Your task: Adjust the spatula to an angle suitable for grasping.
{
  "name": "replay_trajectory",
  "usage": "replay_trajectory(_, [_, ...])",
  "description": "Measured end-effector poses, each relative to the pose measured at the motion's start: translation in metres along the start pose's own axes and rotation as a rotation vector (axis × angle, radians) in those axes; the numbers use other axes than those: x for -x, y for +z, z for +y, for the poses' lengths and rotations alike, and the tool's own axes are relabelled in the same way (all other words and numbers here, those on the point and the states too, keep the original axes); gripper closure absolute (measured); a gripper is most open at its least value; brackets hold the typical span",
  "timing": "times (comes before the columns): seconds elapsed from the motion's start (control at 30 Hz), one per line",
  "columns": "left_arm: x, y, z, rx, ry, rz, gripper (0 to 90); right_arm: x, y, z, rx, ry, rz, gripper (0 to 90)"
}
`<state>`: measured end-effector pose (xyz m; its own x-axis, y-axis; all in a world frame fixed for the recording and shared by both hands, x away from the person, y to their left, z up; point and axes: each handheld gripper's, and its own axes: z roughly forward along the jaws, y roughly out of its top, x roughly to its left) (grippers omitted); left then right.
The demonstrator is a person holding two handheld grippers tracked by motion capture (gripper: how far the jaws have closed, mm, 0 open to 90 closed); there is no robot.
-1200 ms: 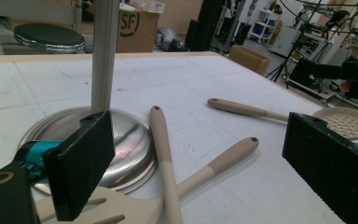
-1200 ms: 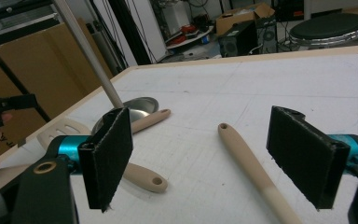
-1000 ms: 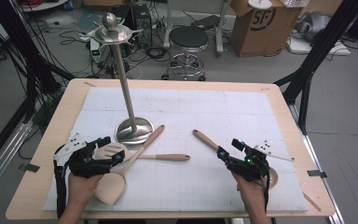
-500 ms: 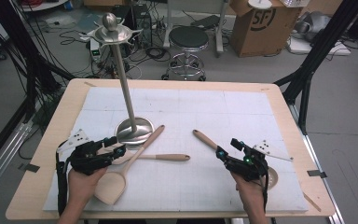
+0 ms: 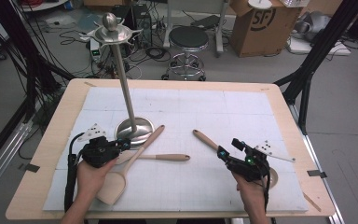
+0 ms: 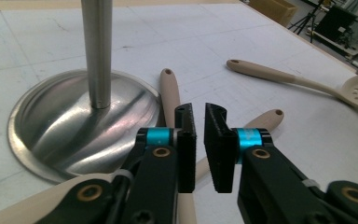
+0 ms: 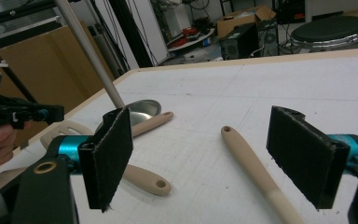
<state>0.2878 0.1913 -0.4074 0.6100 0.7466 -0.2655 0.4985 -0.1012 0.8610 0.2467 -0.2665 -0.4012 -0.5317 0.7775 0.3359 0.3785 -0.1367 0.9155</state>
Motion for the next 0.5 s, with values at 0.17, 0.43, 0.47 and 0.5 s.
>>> replay_trajectory(0.17, [-0.002, 0.008, 0.002, -0.039, -0.017, 0.0, 88.6, 0.0, -0.002, 0.0, 0.006, 0.004, 0.001, 22.1])
replay_trajectory(0.43, [-0.007, 0.015, 0.001, -0.073, -0.059, -0.009, 89.7, 0.001, -0.002, 0.0, 0.01, 0.015, 0.004, 22.1])
replay_trajectory(0.47, [-0.007, 0.016, 0.002, -0.082, -0.072, -0.017, 89.7, 0.001, -0.002, 0.0, 0.007, 0.015, 0.005, 22.1])
replay_trajectory(0.5, [-0.008, 0.017, 0.002, -0.098, -0.074, -0.017, 89.6, 0.0, -0.002, 0.0, 0.005, 0.015, 0.006, 22.2])
